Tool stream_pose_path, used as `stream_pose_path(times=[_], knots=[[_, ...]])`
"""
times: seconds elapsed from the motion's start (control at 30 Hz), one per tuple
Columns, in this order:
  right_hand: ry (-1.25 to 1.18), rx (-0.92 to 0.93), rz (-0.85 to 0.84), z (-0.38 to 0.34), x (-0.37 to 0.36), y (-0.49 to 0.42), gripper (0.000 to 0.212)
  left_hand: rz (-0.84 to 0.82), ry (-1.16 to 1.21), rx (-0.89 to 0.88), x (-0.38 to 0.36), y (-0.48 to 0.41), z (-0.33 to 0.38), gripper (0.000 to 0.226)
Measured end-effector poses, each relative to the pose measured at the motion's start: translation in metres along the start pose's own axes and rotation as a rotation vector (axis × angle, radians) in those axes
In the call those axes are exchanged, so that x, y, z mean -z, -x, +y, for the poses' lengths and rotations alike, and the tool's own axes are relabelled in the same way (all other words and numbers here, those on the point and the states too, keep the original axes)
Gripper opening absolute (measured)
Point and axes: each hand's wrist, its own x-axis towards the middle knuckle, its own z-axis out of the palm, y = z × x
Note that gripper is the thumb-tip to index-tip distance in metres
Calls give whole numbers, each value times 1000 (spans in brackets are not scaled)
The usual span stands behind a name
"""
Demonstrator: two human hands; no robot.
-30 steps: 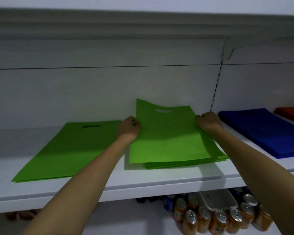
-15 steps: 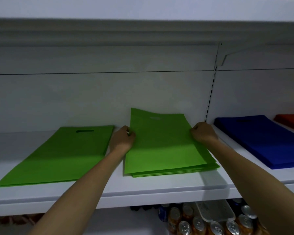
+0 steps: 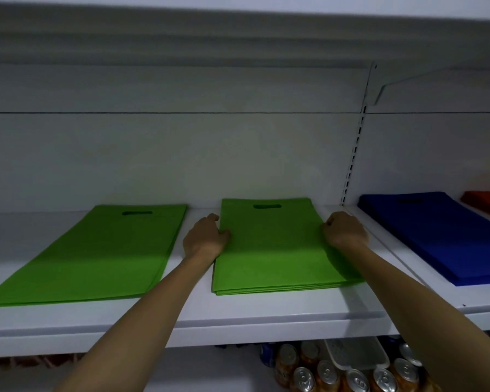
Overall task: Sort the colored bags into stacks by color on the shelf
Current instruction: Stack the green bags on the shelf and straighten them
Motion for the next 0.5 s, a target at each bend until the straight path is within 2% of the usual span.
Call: stream_pose_path(times=[0.37, 0.5], knots=[[16, -28, -35, 3, -3, 0, 29, -2, -109, -17, -4, -3, 2, 32], [76, 21, -75, 1, 1, 0, 29, -29, -84, -51, 2, -7, 2, 42]])
